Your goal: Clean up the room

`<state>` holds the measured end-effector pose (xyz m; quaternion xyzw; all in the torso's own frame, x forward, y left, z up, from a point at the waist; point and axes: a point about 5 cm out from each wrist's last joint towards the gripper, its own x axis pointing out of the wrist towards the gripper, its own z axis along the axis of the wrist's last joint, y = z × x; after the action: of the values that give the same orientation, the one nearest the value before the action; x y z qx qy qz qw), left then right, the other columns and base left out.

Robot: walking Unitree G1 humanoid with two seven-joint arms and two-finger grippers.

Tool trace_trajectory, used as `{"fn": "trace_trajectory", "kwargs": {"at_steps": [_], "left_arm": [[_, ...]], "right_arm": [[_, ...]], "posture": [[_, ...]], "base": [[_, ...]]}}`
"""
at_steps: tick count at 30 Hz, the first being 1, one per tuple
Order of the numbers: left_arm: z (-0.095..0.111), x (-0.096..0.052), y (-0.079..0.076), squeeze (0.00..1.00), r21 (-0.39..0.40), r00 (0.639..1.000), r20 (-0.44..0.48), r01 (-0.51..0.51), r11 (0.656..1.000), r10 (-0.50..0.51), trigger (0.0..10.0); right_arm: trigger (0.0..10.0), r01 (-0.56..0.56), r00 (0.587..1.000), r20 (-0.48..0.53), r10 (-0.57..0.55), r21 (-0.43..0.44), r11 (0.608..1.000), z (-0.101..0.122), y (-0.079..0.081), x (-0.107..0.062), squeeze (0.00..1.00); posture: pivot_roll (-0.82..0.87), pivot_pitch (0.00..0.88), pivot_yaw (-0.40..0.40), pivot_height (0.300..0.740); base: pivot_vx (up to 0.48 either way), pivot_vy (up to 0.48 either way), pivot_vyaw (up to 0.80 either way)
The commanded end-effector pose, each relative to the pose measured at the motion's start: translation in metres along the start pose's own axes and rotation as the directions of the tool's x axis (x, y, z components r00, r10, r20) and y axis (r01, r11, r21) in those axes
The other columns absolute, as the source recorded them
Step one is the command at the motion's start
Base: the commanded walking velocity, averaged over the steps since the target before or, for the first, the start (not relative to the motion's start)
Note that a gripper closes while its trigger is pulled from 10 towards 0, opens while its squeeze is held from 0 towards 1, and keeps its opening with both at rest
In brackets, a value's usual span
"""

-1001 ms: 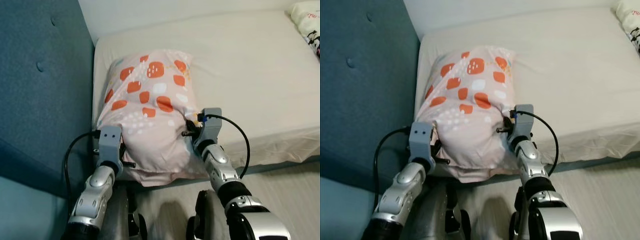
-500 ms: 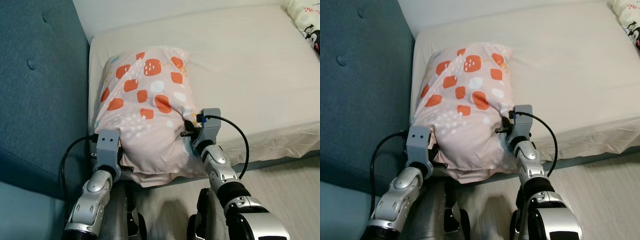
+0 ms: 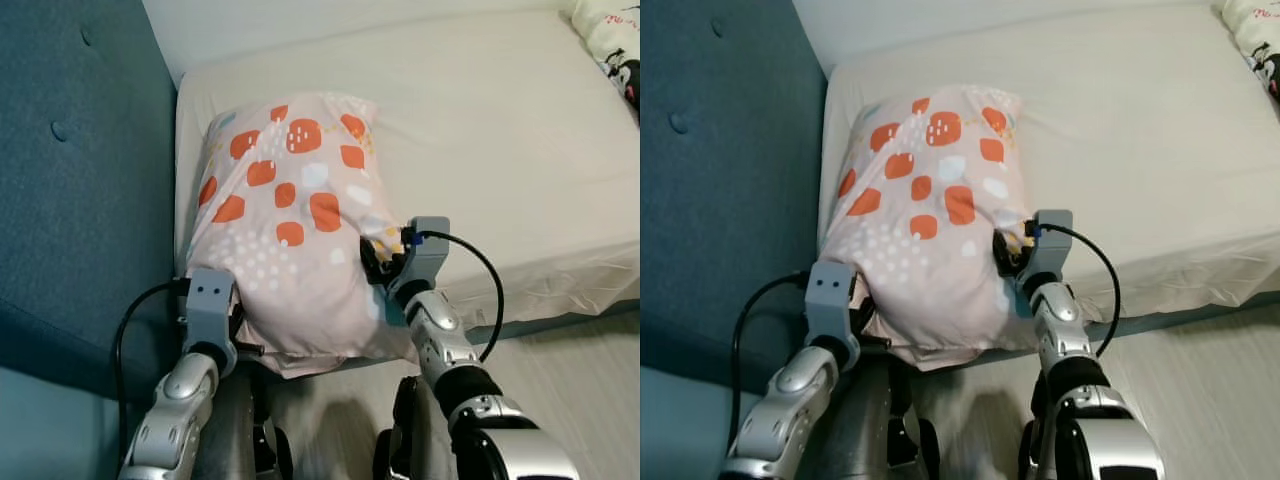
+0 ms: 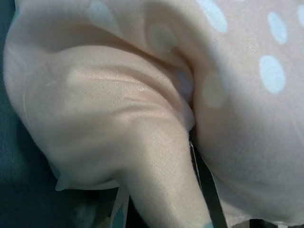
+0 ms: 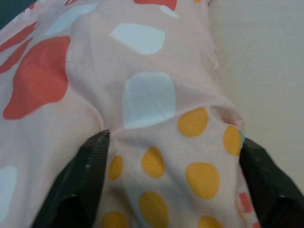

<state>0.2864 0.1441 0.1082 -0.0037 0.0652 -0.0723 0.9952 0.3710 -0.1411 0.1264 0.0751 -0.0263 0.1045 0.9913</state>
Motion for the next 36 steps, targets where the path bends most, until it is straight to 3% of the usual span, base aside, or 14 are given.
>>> {"fn": "trace_trajectory", "kwargs": {"at_steps": [1, 5, 6, 14, 15, 17, 19, 20, 21, 22, 25, 31, 32, 36], "left_arm": [[-0.004, -0.007, 0.0, 0.0, -0.001, 0.999, -0.02, 0.032, 0.999, -0.032, 10.0], [-0.006, -0.022, 0.006, 0.0, -0.021, 0.997, -0.014, 0.077, 0.997, -0.077, 10.0], [-0.006, -0.034, 0.015, 1.0, -0.035, 0.997, -0.01, 0.076, 0.996, -0.077, 10.0], [-0.005, -0.057, 0.031, 1.0, -0.049, 0.995, -0.009, 0.103, 0.993, -0.104, 10.0], [-0.005, -0.06, 0.033, 1.0, -0.053, 0.994, -0.014, 0.105, 0.993, -0.106, 10.0], [-0.005, -0.062, 0.035, 1.0, -0.054, 0.994, -0.017, 0.107, 0.993, -0.108, 10.0], [-0.004, -0.062, 0.037, 1.0, -0.073, 0.995, -0.011, 0.098, 0.993, -0.099, 10.0], [-0.004, -0.062, 0.039, 0.27, -0.089, 0.996, -0.005, 0.093, 0.992, -0.094, 10.0], [-0.004, -0.062, 0.039, 0.27, -0.089, 0.996, -0.005, 0.093, 0.992, -0.094, 10.0], [-0.003, -0.062, 0.04, 0.0, -0.1, 0.995, 0.003, 0.095, 0.99, -0.095, 10.0], [-0.001, -0.063, 0.045, 0.0, -0.131, 0.996, 0.017, 0.084, 0.988, -0.082, 10.0], [0.014, -0.057, 0.075, 0.0, -0.321, 0.993, 0.086, -0.054, 0.946, 0.086, 10.0], [0.017, -0.054, 0.078, 0.0, -0.353, 0.99, 0.098, -0.062, 0.934, 0.103, 10.0], [0.023, -0.048, 0.078, 0.0, -0.388, 0.987, 0.116, -0.061, 0.919, 0.115, 10.0]], "right_arm": [[10.0, -0.005, 1.0, -0.01, 0.005, 0.016, 1.0, -0.008, 0.003, -0.005, 1.0], [10.0, -0.012, 1.0, -0.013, 0.012, 0.032, 0.999, -0.014, 0.007, -0.012, 1.0], [10.0, -0.013, 1.0, 0.002, 0.013, 0.046, 0.999, -0.015, 0.009, -0.018, 1.0], [10.0, 0.063, 0.995, 0.071, -0.069, 0.077, 0.995, -0.005, 0.007, -0.03, 1.0], [10.0, 0.082, 0.991, 0.099, -0.09, 0.085, 0.993, 0.001, 0.005, -0.031, 0.05], [10.0, 0.107, 0.984, 0.134, -0.121, 0.106, 0.989, 0.01, 0.001, -0.031, 0.0], [10.0, 0.132, 0.973, 0.172, -0.153, 0.131, 0.983, 0.02, -0.004, -0.031, 0.0], [10.0, 0.152, 0.963, 0.201, -0.181, 0.153, 0.977, 0.028, -0.01, -0.03, 0.0], [10.0, 0.152, 0.963, 0.201, -0.181, 0.153, 0.977, 0.028, -0.01, -0.03, 0.0], [10.0, 0.169, 0.954, 0.22, -0.206, 0.178, 0.969, 0.035, -0.015, -0.028, 0.0], [10.0, 0.183, 0.947, 0.229, -0.227, 0.199, 0.963, 0.042, -0.021, -0.026, 0.0], [10.0, 0.293, 0.946, 0.08, -0.315, 0.209, 0.933, 0.04, -0.052, -0.008, 0.0], [10.0, 0.29, 0.95, 0.043, -0.31, 0.25, 0.924, 0.039, -0.054, -0.003, 1.0], [10.0, 0.28, 0.955, 0.004, -0.298, 0.33, 0.901, 0.039, -0.056, 0.006, 1.0]], "posture": [[0.12, 0.267, 0.037, 0.581], [0.12, 0.265, 0.036, 0.581], [0.12, 0.267, 0.03, 0.581], [0.13, 0.269, 0.023, 0.581], [0.13, 0.27, 0.021, 0.581], [0.13, 0.271, 0.02, 0.581], [0.13, 0.273, 0.02, 0.581], [0.12, 0.272, 0.02, 0.581], [0.12, 0.272, 0.02, 0.581], [0.12, 0.273, 0.019, 0.581], [0.12, 0.276, 0.019, 0.581], [0.12, 0.281, 0.013, 0.581], [0.13, 0.287, 0.009, 0.581], [0.14, 0.293, 0.007, 0.581]], "base": [[0.0, 0.0, 0.0], [0.0, 0.0, 0.0], [0.0, 0.0, 0.0], [0.0, 0.0, 0.0], [0.0, 0.0, 0.0], [0.0, 0.0, 0.0], [0.0, 0.0, 0.0], [0.0, 0.0, 0.0], [0.0, 0.0, 0.0], [0.0, 0.0, 0.0], [0.0, 0.0, 0.0], [0.0, 0.0, 0.0], [0.0, 0.0, 0.0], [0.0, 0.0, 0.0]]}}
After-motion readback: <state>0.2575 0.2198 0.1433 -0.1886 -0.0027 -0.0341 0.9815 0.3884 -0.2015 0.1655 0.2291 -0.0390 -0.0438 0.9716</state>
